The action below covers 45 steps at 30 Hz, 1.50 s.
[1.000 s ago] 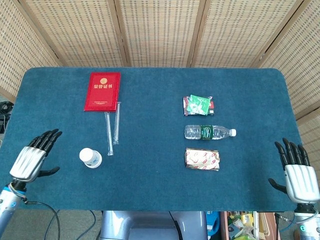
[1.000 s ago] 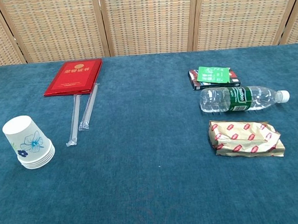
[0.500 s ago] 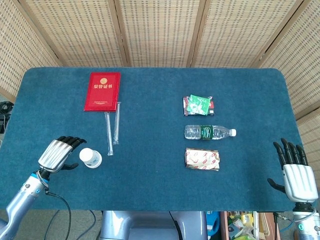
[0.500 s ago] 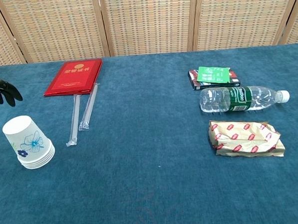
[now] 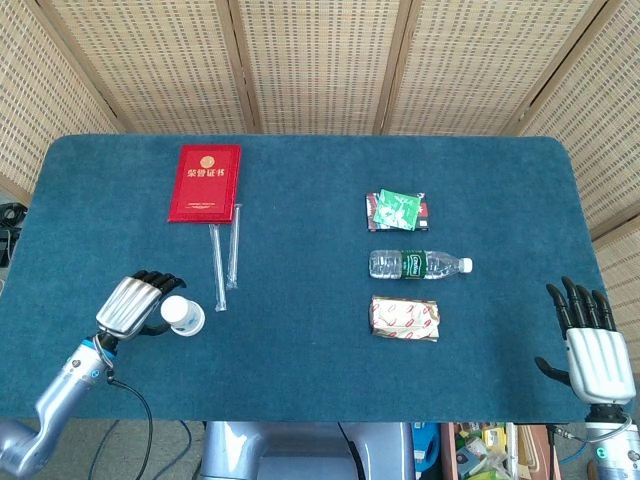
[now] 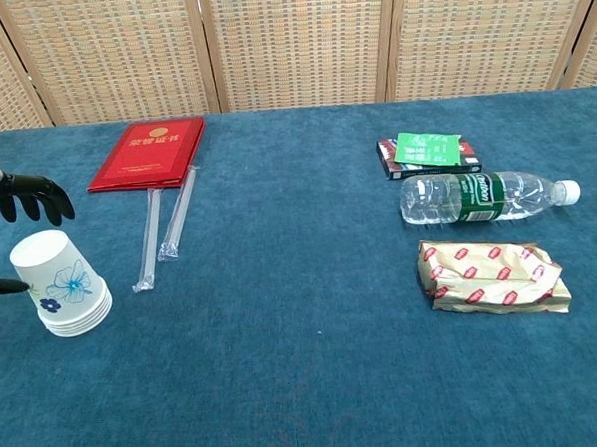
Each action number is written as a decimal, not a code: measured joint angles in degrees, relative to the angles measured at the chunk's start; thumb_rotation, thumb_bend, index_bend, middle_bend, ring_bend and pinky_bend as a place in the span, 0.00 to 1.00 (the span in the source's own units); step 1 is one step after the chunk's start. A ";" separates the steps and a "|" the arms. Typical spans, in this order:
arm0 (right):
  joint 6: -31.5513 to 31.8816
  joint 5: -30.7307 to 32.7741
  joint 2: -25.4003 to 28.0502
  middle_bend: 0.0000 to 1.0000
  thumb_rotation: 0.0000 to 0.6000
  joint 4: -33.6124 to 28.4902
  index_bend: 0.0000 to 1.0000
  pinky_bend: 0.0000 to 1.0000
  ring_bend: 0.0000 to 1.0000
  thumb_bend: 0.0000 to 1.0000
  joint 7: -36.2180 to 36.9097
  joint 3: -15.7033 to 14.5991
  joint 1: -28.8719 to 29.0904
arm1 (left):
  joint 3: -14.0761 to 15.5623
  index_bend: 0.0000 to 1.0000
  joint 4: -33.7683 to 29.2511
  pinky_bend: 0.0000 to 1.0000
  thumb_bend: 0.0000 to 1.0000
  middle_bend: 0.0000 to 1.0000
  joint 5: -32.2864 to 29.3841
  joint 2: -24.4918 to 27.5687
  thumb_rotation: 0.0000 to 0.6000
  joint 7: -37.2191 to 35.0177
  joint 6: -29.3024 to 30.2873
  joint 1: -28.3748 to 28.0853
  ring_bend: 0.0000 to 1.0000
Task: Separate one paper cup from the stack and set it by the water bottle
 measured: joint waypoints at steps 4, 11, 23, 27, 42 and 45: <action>-0.14 0.19 -0.09 0.00 1.00 0.07 0.00 0.00 0.00 0.00 -0.10 0.03 0.08 | 0.41 0.46 0.54 0.45 0.02 0.48 0.24 -0.57 1.00 -0.55 -0.26 -0.58 0.44; -0.43 0.54 -0.25 0.00 1.00 0.22 0.00 0.00 0.00 0.00 -0.23 0.08 0.22 | 0.66 0.51 1.03 0.48 0.05 0.53 -0.22 -0.62 1.00 -0.86 -0.13 -0.68 0.48; -1.03 0.00 -1.37 0.00 1.00 1.83 0.00 0.00 0.00 0.00 -0.43 0.02 0.92 | -1.18 0.51 0.69 0.48 0.05 0.53 -1.61 -0.24 1.00 -14.44 3.34 -0.12 0.48; -0.95 -1.51 -2.42 0.00 1.00 4.29 0.00 0.00 0.00 0.00 0.73 0.26 1.61 | -2.56 0.51 0.47 0.48 0.05 0.53 -2.54 -0.08 1.00 -27.03 4.03 -0.33 0.48; 5.29 -20.65 -11.16 0.09 1.00 32.97 0.23 0.00 0.00 0.00 17.74 2.81 13.16 | -11.79 0.51 0.15 0.48 0.07 0.53 -8.83 -4.67 1.00 -73.45 -10.69 -13.58 0.48; 5.62 -22.54 -12.18 0.12 1.00 36.69 0.27 0.00 0.01 0.00 22.08 3.08 16.19 | -13.22 0.51 0.92 0.48 0.07 0.53 -10.17 -6.65 1.00 -74.53 -13.89 -16.56 0.48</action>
